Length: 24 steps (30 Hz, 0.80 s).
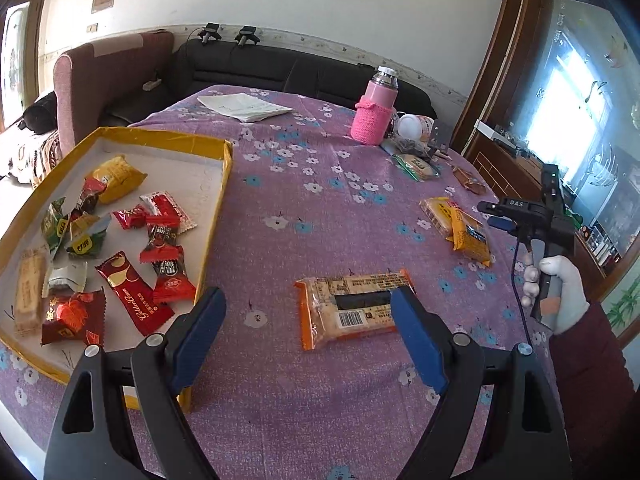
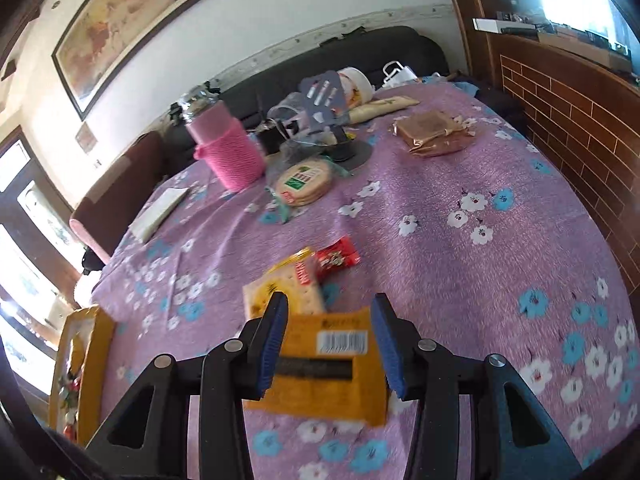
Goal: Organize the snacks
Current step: 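Withdraw both tools and move them toward the biscuit packets on the tablecloth, then grasp the long cream biscuit packet with the left tool while the right tool grasps an orange packet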
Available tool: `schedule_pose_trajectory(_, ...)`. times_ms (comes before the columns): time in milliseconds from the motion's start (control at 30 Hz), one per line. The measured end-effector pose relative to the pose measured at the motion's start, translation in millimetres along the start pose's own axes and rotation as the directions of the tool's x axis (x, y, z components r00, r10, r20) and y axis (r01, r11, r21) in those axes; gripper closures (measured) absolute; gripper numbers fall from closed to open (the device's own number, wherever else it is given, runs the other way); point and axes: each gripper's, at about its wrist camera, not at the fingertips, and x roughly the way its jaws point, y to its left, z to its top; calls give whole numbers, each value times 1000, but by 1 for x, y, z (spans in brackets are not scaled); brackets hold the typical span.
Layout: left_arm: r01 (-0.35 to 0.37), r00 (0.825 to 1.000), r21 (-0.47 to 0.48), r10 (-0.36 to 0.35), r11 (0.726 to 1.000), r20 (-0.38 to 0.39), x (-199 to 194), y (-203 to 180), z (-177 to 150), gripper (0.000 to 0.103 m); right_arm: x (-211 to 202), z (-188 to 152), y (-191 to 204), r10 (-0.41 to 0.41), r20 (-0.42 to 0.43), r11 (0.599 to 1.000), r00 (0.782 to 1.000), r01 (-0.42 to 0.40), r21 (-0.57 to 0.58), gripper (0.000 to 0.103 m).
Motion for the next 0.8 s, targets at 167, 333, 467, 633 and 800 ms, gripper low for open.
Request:
schedule_pose_trajectory(167, 17, 1000, -13, -17, 1000, 0, -2, 7, 5, 18, 16, -15, 4, 144, -140, 990, 980, -142, 29, 55)
schedule_pose_trajectory(333, 123, 990, -32, -125, 992, -65, 17, 8, 21, 18, -7, -30, 26, 217, -145, 972, 965, -227, -55, 50)
schedule_pose_trajectory(467, 144, 983, -26, -146, 989, -110, 35, -1, 35, 18, 2, -28, 32, 168, -135, 983, 977, -177, -58, 46)
schedule_pose_trajectory(633, 121, 975, 67, -106, 990, -194, 72, -16, 54, 18, -9, -49, 43, 224, -170, 970, 960, -237, -60, 46)
schedule_pose_trajectory(800, 151, 952, 58, -130, 987, -278, 118, -18, 63, 18, -45, -93, 40, 296, -230, 950, 927, -310, -26, 46)
